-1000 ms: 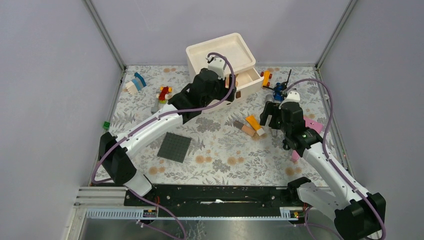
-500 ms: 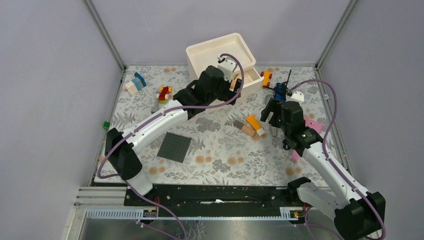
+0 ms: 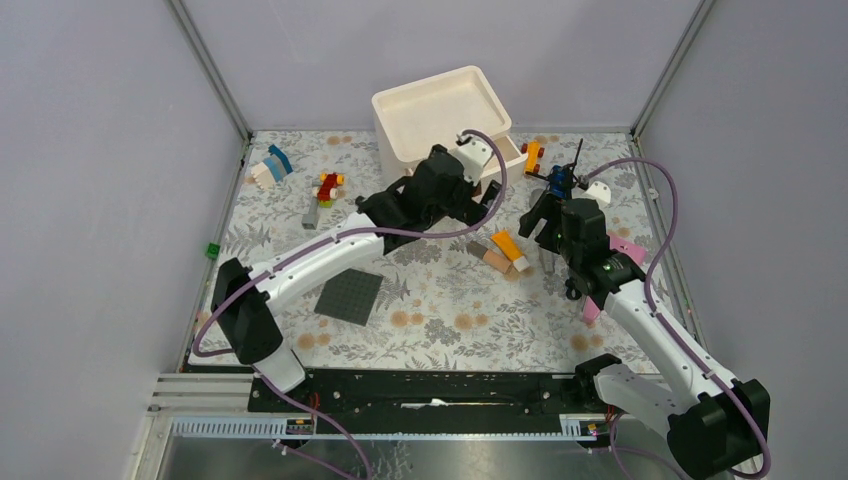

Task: Organize the makeup
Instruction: Close the drawer in the storage box.

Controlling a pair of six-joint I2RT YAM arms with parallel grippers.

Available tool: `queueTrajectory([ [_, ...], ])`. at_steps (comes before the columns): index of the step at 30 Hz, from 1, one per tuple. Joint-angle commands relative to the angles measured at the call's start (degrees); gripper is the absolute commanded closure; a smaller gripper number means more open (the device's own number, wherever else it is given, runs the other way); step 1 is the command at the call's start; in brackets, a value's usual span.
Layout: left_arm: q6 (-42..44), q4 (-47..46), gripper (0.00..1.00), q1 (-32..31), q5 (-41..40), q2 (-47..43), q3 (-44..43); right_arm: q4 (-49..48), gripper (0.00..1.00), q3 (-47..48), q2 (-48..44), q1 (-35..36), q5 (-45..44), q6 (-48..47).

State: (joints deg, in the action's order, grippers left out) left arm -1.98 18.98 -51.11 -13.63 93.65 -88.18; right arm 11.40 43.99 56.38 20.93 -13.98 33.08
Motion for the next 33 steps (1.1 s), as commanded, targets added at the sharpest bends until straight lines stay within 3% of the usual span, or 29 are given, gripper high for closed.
queueTrajectory([
  [1,3.62,-3.61,0.01,-3.63,-6.21,-2.25,1.96,0.57,0.13,0.98,-0.86,-0.21,-1.45,0.44],
  [11,-0.32,2.40,0.01,-3.29,-4.60,2.38,-6.84,0.57,0.09,1.19,1.08,-0.18,5.44,-9.66],
  [19,-9.06,3.55,0.01,7.39,3.05,2.79,-14.48,-2.80,0.05,0.21,1.45,-0.18,5.92,-14.00],
  [27,-4.40,9.82,0.01,14.73,6.72,16.05,-37.27,-10.76,0.05,-0.05,4.56,-0.19,12.50,-17.00],
  [33,-2.64,7.55,0.01,19.49,8.48,20.95,-40.57,-15.21,0.05,4.43,10.97,-0.23,13.11,-15.77],
])
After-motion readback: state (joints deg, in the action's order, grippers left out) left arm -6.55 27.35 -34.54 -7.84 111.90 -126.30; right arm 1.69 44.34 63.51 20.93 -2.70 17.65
